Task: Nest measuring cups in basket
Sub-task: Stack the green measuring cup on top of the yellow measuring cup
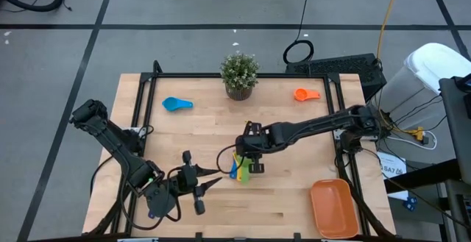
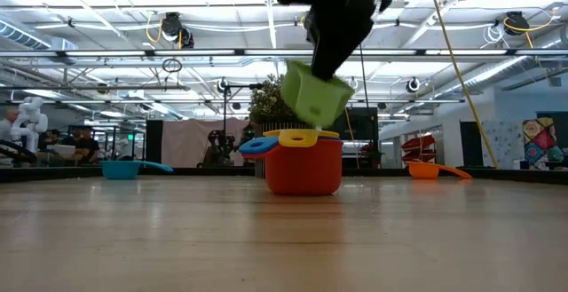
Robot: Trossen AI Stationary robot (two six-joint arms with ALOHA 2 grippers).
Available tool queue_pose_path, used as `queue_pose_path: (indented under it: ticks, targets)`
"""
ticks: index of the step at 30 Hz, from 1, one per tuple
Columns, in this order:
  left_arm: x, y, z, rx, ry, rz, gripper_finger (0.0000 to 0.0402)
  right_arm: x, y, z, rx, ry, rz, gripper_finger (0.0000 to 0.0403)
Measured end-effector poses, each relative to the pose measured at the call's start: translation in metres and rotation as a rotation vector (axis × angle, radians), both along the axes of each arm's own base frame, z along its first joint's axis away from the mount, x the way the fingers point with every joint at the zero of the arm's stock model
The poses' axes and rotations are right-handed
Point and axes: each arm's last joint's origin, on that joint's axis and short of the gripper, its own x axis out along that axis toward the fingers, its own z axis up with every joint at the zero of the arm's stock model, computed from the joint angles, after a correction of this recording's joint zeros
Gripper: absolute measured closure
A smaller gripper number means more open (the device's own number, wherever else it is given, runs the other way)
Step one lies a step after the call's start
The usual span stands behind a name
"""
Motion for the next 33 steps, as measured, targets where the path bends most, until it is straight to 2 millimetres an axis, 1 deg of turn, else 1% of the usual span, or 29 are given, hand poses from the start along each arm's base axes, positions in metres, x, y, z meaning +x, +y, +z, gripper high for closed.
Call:
queue_pose_path:
  ticks: [2,6,9,12,17,19,23,25,33]
  targets:
    - [0.000,0.000,0.000,0.001,0.001,0.000,0.0300,0.002,-0.002,-0.002,-0.008,-0.002,0.005,0.0385]
    - [0.000,0.000,0.000,0.013,0.006,-0.002,0.0300,0.004,-0.009,0.001,-0.010,-0.034,-0.003,0.0385]
    - [0.000,0.000,-0.001,0.019,0.010,-0.003,0.0300,0.005,-0.015,-0.001,0.008,-0.019,-0.013,0.0385]
    - [0.000,0.000,-0.001,0.026,0.012,-0.005,0.0300,0.005,-0.017,-0.001,0.010,-0.023,-0.012,0.0385]
    - [0.000,0.000,-0.001,0.028,0.013,-0.005,0.0300,0.008,-0.020,-0.008,0.053,-0.004,-0.009,0.0385]
    - [0.000,0.000,-0.001,0.029,0.014,-0.006,0.0300,0.012,-0.020,-0.012,0.059,-0.010,-0.011,0.0383]
    - [-0.001,0.001,-0.002,0.026,0.020,-0.003,0.0300,0.016,-0.020,-0.025,0.056,0.021,-0.014,0.0360]
    - [-0.001,0.001,-0.002,0.025,0.024,-0.001,0.0300,0.018,-0.019,-0.027,0.057,0.019,-0.012,0.0345]
    - [-0.002,-0.001,-0.002,0.020,0.021,-0.007,0.0300,0.019,-0.021,-0.023,0.052,-0.008,-0.012,0.0282]
